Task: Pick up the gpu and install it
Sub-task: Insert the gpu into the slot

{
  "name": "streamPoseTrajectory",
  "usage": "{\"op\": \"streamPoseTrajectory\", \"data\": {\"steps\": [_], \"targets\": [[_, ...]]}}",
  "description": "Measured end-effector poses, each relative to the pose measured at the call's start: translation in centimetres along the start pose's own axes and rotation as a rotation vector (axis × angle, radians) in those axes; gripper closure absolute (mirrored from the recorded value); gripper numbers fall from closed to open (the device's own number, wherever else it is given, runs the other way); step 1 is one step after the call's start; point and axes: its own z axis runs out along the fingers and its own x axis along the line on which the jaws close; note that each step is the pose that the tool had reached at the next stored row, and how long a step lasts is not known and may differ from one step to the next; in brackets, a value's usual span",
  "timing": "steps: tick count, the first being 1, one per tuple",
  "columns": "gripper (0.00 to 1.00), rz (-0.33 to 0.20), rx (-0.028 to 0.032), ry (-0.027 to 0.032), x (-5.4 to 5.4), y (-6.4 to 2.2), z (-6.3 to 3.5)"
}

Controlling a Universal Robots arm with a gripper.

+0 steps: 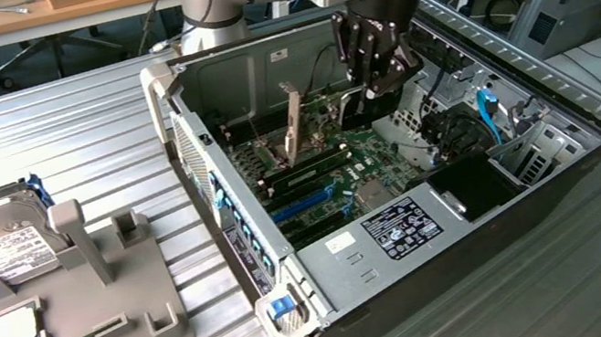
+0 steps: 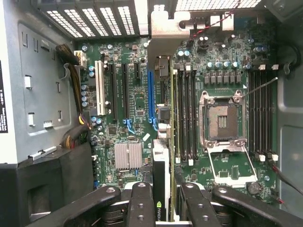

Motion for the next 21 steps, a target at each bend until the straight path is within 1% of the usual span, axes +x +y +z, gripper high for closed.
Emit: {"op": "streamPoseTrajectory", "data": {"steps": [5, 8, 13, 18, 21], "targets": [[0.73, 0.000, 0.0003, 0.0000, 0.0, 0.35, 0.38], [0.73, 0.000, 0.0020, 0.0001, 0.0, 0.67, 0.76], [0.73, 0.000, 0.0068, -0.0001, 0.0, 0.98, 1.30], [0.73, 0.000, 0.0140, -0.0005, 0.0, 1.37, 2.02], [0.73, -0.001, 0.0169, -0.0007, 0.0, 1.54, 2.32]]}}
